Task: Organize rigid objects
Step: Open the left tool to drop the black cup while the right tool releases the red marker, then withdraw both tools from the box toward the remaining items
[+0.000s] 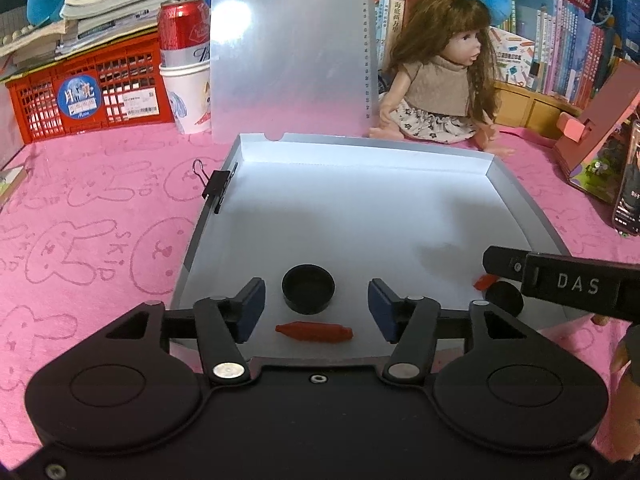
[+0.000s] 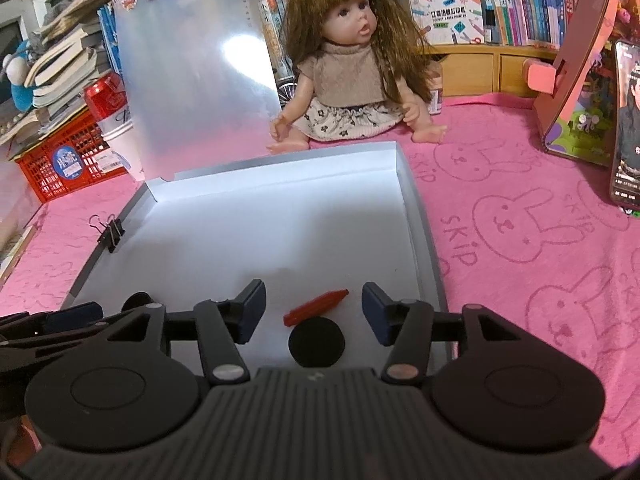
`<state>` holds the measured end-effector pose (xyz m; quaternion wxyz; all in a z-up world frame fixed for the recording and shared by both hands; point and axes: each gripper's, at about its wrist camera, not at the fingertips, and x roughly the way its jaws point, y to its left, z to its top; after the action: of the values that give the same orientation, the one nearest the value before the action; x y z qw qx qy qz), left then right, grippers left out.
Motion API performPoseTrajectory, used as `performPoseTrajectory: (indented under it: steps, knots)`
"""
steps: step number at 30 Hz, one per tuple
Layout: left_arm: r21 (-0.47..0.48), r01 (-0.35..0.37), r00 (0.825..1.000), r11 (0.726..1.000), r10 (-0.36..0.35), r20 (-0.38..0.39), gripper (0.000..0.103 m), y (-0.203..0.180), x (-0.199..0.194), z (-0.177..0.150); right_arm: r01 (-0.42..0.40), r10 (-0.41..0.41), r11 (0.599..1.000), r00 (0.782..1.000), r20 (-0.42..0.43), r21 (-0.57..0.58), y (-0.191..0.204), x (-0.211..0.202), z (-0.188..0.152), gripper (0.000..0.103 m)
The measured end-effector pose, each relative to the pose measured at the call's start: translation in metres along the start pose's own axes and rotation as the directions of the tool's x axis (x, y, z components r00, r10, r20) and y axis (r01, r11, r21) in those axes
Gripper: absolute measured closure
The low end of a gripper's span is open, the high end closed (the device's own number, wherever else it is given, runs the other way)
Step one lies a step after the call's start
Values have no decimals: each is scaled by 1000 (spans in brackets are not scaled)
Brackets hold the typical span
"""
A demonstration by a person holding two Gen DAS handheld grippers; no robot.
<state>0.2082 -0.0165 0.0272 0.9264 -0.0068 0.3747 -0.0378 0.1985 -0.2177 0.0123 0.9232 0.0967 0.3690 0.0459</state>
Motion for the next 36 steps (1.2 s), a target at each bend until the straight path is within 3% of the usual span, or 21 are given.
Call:
performPoseTrajectory:
  steps: [12,36]
  knots:
    - [17,16,999,1000,-17,35,30,0,-27,-9,-6,8,999,999,49,-50,0,-23,-6,25]
    - [34,81,993,996,-83,78,27,1,-89,-56,-62,88,983,985,145,-175,8,-88,-48,17]
